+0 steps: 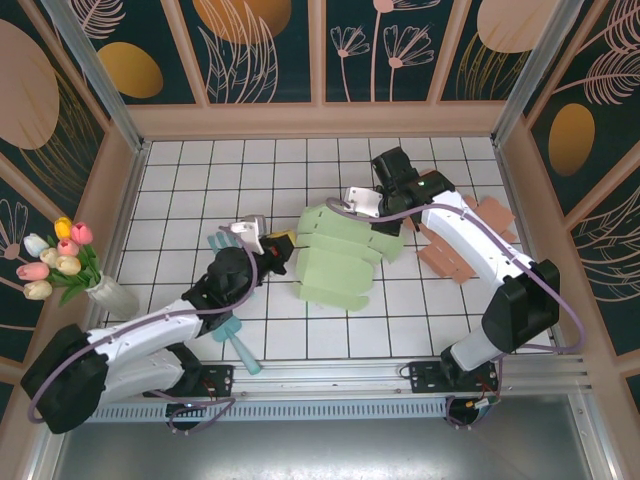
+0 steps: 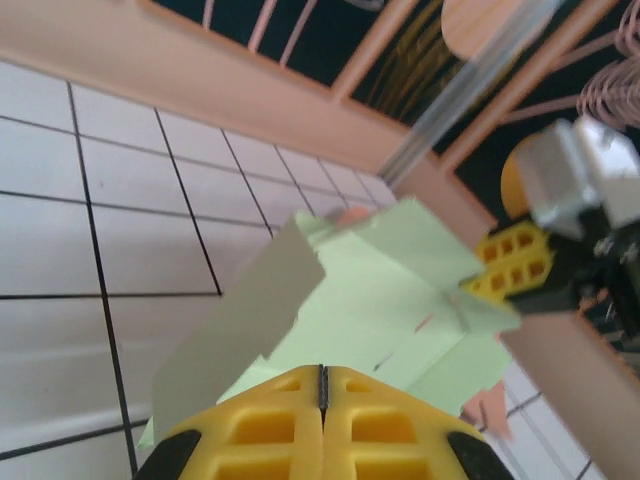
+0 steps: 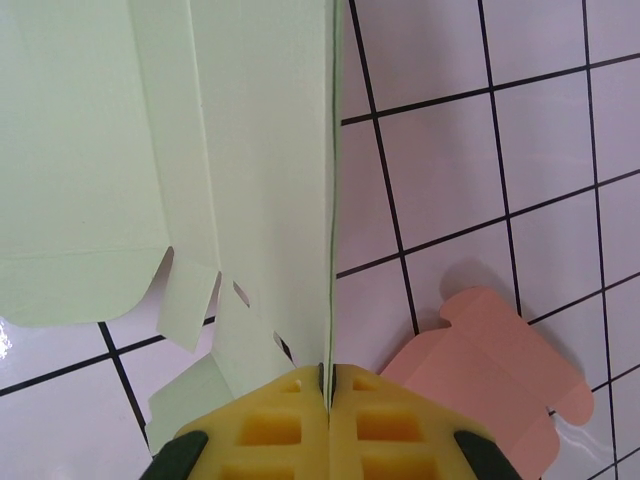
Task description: Fold the paper box
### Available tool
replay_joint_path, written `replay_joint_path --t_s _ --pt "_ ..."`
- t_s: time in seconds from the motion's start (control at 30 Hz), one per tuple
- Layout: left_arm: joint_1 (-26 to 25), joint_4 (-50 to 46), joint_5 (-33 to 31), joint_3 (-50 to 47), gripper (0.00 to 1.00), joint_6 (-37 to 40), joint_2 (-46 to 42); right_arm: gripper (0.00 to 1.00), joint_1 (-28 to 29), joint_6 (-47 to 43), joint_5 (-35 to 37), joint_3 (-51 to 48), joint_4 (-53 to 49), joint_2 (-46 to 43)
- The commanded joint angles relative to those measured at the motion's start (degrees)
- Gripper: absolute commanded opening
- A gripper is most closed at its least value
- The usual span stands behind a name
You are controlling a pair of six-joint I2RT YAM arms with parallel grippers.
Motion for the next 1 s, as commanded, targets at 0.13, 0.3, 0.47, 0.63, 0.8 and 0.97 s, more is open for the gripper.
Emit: replay_joint_path --t_s 0.13,0.3,0.47,0.63,0.8,0.97 --pt "-0.41 7.1 8.32 1.71 0.0 -2.82 5.81 0.0 0.48 -0.59 1.94 -2.7 -0.27 -2.57" --pt "-1.17 8.81 9.58 3.24 0.0 -3.73 9.45 0.0 0.39 -0.88 1.96 -2.96 0.18 -3.26" --pt "-1.48 8.97 7.27 4.87 0.0 -4.91 12.77 0.0 0.46 -0.87 1.95 -3.25 0.36 -3.19" --pt "-1.37 3.55 -1.95 8.45 0.0 -2.3 14.17 0.0 0.45 -1.56 2.02 -4.46 0.37 -4.09" --pt "-0.56 -0.18 -6.8 12.94 0.0 -0.52 17.67 0.0 0.57 -2.48 2.02 -6.68 1.64 -5.8" --pt "0.43 -1.7 -8.74 16.34 0.0 -0.69 21.56 0.0 0.81 -3.08 1.53 -8.69 3.21 -7.76"
